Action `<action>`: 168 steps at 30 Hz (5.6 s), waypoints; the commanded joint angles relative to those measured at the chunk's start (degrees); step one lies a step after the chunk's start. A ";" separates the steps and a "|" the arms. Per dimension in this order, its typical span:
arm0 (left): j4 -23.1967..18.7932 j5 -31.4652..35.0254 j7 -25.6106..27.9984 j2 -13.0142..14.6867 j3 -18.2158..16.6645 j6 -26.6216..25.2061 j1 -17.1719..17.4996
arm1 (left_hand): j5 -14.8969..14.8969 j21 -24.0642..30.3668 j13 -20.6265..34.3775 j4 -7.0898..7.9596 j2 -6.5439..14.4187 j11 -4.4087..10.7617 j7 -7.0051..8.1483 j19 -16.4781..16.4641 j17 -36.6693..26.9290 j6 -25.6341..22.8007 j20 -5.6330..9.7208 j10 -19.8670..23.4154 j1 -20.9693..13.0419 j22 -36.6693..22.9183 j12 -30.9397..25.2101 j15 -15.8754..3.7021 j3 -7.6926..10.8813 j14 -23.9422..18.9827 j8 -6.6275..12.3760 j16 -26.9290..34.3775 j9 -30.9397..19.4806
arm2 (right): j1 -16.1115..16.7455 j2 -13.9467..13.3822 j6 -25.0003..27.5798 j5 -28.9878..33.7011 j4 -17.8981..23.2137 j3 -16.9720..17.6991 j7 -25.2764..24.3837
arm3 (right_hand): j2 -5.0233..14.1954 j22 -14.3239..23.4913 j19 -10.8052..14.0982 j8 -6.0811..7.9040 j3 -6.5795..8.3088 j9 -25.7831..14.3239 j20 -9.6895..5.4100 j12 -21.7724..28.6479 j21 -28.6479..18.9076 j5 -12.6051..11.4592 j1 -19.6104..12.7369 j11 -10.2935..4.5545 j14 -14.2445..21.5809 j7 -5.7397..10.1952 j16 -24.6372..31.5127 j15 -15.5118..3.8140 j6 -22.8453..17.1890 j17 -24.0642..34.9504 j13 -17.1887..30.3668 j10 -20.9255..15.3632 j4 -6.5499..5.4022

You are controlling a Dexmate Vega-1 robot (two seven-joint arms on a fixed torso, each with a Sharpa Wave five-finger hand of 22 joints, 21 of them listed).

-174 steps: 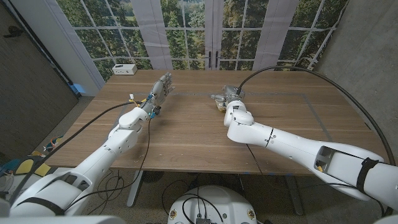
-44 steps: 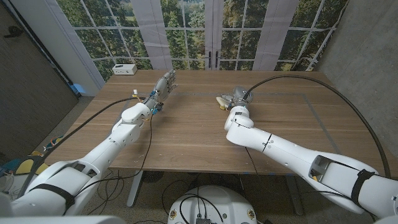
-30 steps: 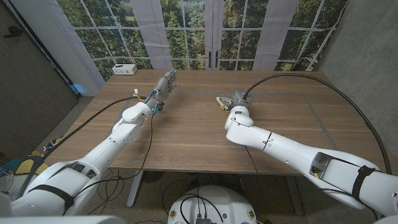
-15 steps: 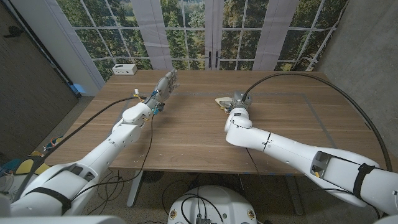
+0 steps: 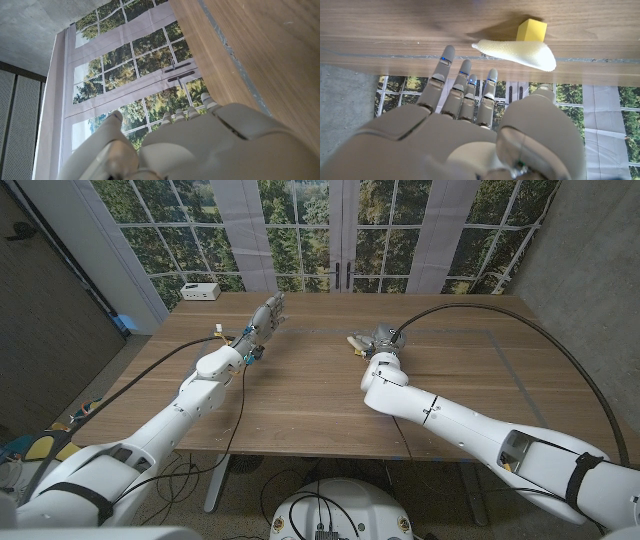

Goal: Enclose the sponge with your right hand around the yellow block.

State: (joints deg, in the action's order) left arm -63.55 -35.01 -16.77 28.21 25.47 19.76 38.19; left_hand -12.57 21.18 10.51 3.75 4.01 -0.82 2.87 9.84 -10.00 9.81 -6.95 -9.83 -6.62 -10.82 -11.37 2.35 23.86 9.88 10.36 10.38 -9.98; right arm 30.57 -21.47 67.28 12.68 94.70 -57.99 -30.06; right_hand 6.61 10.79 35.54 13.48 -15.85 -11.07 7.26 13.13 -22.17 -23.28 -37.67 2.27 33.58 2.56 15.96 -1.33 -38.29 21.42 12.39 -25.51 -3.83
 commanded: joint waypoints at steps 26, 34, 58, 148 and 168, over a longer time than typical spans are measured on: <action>1.94 0.20 -0.65 -1.10 0.57 0.22 -1.61 | -0.02 -0.32 0.19 -0.50 -0.08 -0.20 0.64 0.84 -0.10 4.55 -0.37 -9.67 -0.43 -0.10 -0.24 0.28 -0.17 9.75 0.11 0.14 -0.13 | -5.66 -0.67 2.67 0.71 -4.68 -7.81 5.14 | -1.48 0.33 -1.46 -1.28 -0.29 -0.32 -1.41 -1.00 1.34 -0.70 -9.33 -2.48 -1.26 2.16 -0.99 -1.97 1.83 -0.78 0.34 1.07 4.29; 1.44 0.50 0.04 -1.09 0.64 -0.07 -1.62 | -0.01 -0.37 0.19 -0.49 -0.09 -0.23 0.61 0.75 -0.11 4.60 -0.35 -9.73 -0.38 -0.11 -0.22 0.33 -0.24 9.84 0.10 0.11 -0.13 | -6.82 -1.44 4.24 0.04 -4.16 -8.94 7.62 | -1.27 0.36 -2.30 -2.06 -0.85 -0.33 -1.20 -1.56 1.87 -0.75 -9.60 -2.26 -2.75 2.56 -1.40 -1.91 3.87 -0.44 0.44 2.68 4.20; 1.37 0.67 0.10 -1.28 0.80 -0.09 -1.90 | -0.01 -0.61 0.18 -0.52 0.17 -0.22 0.61 0.65 -0.10 4.67 -0.36 -9.85 -0.44 -0.13 -0.21 0.35 -0.28 9.76 0.10 0.14 -0.13 | -11.39 -3.27 4.87 -1.05 -4.38 -16.27 15.05 | -1.56 0.38 -3.73 -0.67 -2.10 -0.18 -1.47 -1.08 2.88 -0.82 -8.67 -3.41 -4.40 1.50 -1.84 -1.78 -1.95 -0.13 0.49 1.94 3.41; -3.81 0.71 1.63 0.55 0.40 -0.86 0.56 | 0.02 -1.49 0.17 -0.62 0.50 -0.14 0.51 0.35 -0.11 4.52 -0.32 -9.83 -0.48 -0.20 -0.27 0.37 -0.72 9.74 0.16 0.14 -0.12 | 4.86 0.72 -6.58 4.37 -2.78 5.35 -6.80 | 4.09 1.68 -0.86 10.26 5.29 -5.80 -8.61 2.60 -1.20 -1.06 -26.88 -8.34 5.38 -3.56 2.08 -8.92 -28.24 2.60 3.46 -18.04 4.18; -7.58 0.69 3.31 1.94 -0.13 -1.41 2.84 | 0.02 -1.66 0.17 -0.64 0.54 -0.15 0.48 0.29 -0.11 4.48 -0.31 -9.80 -0.48 -0.21 -0.28 0.31 -0.81 9.72 0.17 0.14 -0.12 | 10.25 -1.08 -14.86 -4.55 3.52 15.11 -5.79 | 3.93 1.63 -1.35 10.75 5.71 -5.82 -8.65 2.30 -1.55 -0.50 -27.50 -8.02 5.64 -3.76 1.86 -8.83 -28.08 2.70 3.88 -18.64 3.44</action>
State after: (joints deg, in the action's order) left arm -69.11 -34.31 -14.31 29.36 25.62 18.60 39.78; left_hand -12.57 19.68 10.52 3.09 4.23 -0.82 3.16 9.84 -9.99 10.11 -6.95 -9.83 -6.83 -10.78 -11.38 2.36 23.19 9.88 10.36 10.38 -9.99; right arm 38.32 -21.59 56.17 12.44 95.17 -47.43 -36.36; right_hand 9.73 12.24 34.68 22.10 -10.11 -14.80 -1.32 15.66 -23.31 -24.04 -63.91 -5.72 38.70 0.71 18.01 -3.58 -47.51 23.80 16.12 -43.73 0.07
